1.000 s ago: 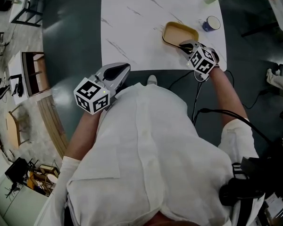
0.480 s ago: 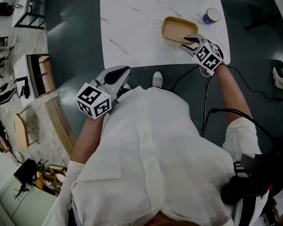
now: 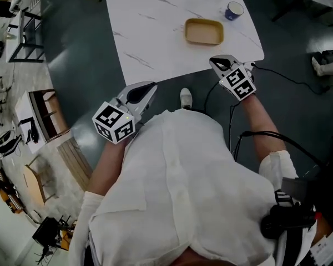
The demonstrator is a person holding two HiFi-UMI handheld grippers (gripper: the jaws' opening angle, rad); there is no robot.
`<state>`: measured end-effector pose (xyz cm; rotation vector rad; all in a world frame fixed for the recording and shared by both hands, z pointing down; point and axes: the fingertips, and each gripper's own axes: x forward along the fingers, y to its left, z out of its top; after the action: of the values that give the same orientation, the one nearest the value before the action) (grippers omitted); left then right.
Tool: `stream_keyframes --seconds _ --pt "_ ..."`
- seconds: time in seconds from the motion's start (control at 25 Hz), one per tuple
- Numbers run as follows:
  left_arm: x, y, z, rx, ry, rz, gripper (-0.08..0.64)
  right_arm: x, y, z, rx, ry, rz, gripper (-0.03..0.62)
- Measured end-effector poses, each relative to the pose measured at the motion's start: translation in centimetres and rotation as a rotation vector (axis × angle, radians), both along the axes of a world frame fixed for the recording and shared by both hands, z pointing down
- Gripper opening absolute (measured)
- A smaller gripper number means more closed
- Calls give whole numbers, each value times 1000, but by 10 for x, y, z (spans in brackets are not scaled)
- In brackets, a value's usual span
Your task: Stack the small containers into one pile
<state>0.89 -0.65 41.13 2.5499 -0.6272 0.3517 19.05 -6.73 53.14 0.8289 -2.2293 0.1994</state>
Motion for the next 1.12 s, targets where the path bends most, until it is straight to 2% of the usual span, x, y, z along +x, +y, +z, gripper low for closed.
stream_keyframes --seconds 0.16,0.32,0.6,1.12 --pt "-16 17 -6 5 17 44 7 -29 34 -20 -20 -100 121 6" --pt "-36 39 -7 -1 19 76 6 -66 70 -41 -22 -175 169 5" --pt "-68 72 1 -12 15 121 6 -132 119 -65 3 -209 122 5" --pt "-99 111 7 -26 33 118 8 -185 160 -73 9 -211 74 5"
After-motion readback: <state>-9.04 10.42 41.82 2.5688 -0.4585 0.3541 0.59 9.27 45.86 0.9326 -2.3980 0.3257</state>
